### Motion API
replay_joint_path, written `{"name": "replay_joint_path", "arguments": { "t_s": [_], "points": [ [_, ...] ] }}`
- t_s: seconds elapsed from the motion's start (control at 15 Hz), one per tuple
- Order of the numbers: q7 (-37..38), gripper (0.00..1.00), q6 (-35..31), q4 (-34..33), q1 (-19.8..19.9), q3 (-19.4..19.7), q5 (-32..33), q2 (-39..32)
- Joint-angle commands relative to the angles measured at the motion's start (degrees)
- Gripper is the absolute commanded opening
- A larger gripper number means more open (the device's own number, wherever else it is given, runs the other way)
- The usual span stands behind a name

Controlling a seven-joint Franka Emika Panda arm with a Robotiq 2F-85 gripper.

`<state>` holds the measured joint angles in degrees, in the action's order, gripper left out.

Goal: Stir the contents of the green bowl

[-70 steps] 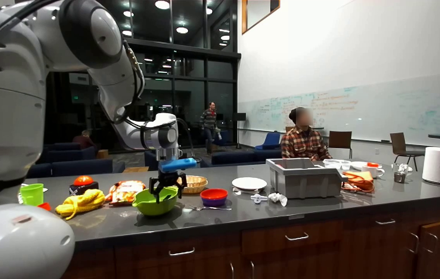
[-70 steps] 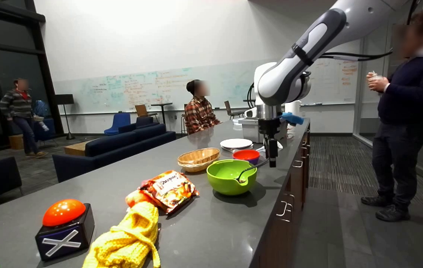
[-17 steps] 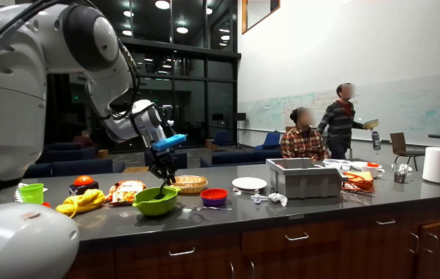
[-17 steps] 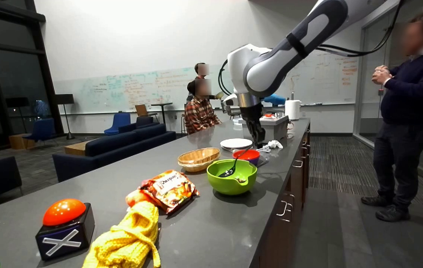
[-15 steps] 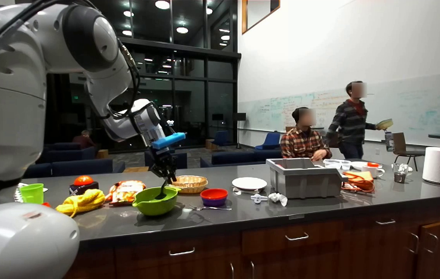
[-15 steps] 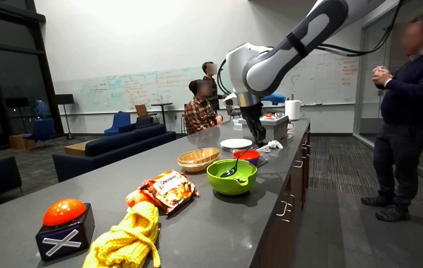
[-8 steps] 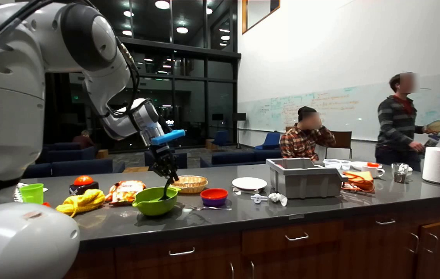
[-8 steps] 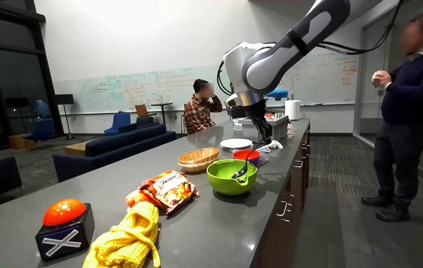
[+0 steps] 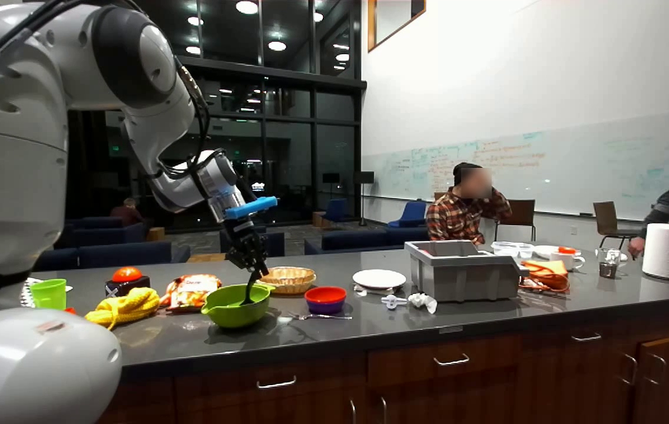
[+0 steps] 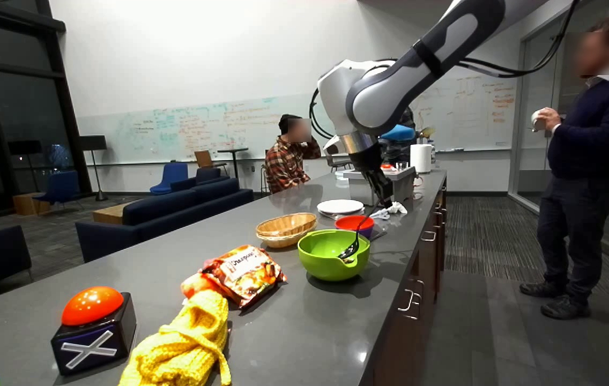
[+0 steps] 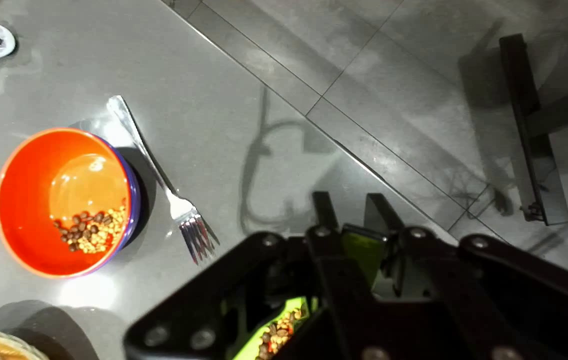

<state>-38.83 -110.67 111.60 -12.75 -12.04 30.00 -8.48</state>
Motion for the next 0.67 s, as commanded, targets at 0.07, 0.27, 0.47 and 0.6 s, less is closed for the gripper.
{"name": "replay_joint_path", "arguments": {
  "t_s": [0.07, 0.27, 0.47, 0.6],
  "points": [
    [0.62, 0.06, 2.79, -1.03, -0.93, -0.64, 2.75, 0.03],
    [0.51, 0.06, 4.55, -2.11, -1.4, -0.98, 3.61, -0.98],
    [-0.05, 0.06, 6.22, -3.49, -1.74, -1.3, 2.9, -2.08],
    [-0.42, 0.06, 6.69, -4.4, -1.87, -1.57, 2.27, -2.79]
  ]
}}
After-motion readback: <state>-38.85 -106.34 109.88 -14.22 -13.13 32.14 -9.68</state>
